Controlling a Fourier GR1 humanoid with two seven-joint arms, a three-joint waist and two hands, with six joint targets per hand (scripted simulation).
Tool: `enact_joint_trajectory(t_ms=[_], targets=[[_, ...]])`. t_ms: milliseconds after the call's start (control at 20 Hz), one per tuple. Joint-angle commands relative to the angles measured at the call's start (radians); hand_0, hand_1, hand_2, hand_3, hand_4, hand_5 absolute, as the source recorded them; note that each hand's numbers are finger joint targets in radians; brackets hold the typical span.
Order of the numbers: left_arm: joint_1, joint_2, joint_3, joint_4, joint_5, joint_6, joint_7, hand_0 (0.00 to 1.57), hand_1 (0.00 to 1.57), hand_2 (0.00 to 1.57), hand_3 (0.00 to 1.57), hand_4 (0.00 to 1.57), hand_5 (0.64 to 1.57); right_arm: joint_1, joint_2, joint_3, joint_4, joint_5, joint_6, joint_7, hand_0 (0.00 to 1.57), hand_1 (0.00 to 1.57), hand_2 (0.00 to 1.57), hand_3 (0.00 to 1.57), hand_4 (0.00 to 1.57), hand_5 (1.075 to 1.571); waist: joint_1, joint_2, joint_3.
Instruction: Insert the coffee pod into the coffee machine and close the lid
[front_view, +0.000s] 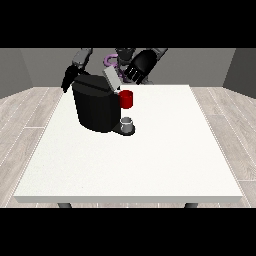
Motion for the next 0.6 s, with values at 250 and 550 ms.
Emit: enact_joint_trajectory(t_ms=[250,550], targets=[[-0.047,0.015,-0.007,0.027,-0.024,0.013,-0.031,1.19,1.19,1.26,1.22,0.46,1.571,-0.065,-0.012,-0.034,-0.018,-0.015,-0.012,0.013,0.00,0.00,0.00,0.00,0.15,1.571,-0.017,0.082,0.0000],[-0.060,-0.017,0.001,0.052,-0.019,0.004,0.005,1.24,1.24,1.29,1.22,0.43,1.571,-0.053,0.002,-0.025,-0.001,-0.006,-0.020,0.023,0.00,0.00,0.00,0.00,0.00,1.571,-0.014,0.065,0.0001]])
